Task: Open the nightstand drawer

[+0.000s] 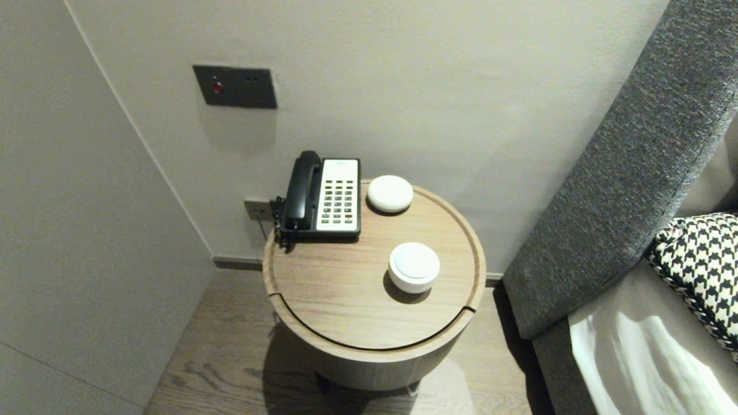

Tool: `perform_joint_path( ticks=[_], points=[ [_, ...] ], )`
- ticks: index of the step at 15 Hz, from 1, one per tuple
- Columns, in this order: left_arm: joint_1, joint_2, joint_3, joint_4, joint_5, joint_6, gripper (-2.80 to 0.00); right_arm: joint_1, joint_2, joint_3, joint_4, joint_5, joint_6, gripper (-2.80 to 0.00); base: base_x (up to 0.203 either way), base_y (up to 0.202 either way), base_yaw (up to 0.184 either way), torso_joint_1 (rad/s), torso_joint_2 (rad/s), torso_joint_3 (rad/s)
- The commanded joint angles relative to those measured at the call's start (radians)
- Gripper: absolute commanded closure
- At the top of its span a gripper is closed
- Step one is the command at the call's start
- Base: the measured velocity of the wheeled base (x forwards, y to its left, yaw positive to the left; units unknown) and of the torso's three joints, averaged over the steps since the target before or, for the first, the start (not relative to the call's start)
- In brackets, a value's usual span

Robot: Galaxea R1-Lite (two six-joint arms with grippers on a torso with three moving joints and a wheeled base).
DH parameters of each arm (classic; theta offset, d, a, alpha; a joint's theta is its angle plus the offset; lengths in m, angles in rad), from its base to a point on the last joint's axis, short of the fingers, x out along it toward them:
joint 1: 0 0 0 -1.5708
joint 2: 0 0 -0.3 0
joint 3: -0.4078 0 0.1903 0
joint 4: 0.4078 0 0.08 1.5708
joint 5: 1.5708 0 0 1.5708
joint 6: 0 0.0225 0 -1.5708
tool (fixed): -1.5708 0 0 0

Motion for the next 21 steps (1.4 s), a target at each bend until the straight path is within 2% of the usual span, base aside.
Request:
perform_joint_path(
  ticks=[1,16,19,21],
  points=[
    [0.000,0.000,0.000,0.000,0.001,-0.001,0.00,0.000,0.001,0.012,-0.006,0.003,-0.005,0.00,0.000,0.000,0.000,0.000,0.00,0.000],
    [0.000,0.000,0.000,0.000,0.001,0.001,0.00,0.002,0.001,0.001,0.006,0.010,0.005,0.00,0.000,0.000,0.000,0.000,0.00,0.000],
    [0.000,0.000,0.000,0.000,0.001,0.001,0.00,0.002,-0.002,-0.038,0.121,0.014,0.005,0.00,0.000,0.000,0.000,0.000,0.00,0.000],
    [0.000,0.000,0.000,0.000,0.001,-0.001,0.00,0.003,0.021,-0.049,0.134,0.013,0.003,0.00,0.000,0.000,0.000,0.000,0.00,0.000]
  ],
)
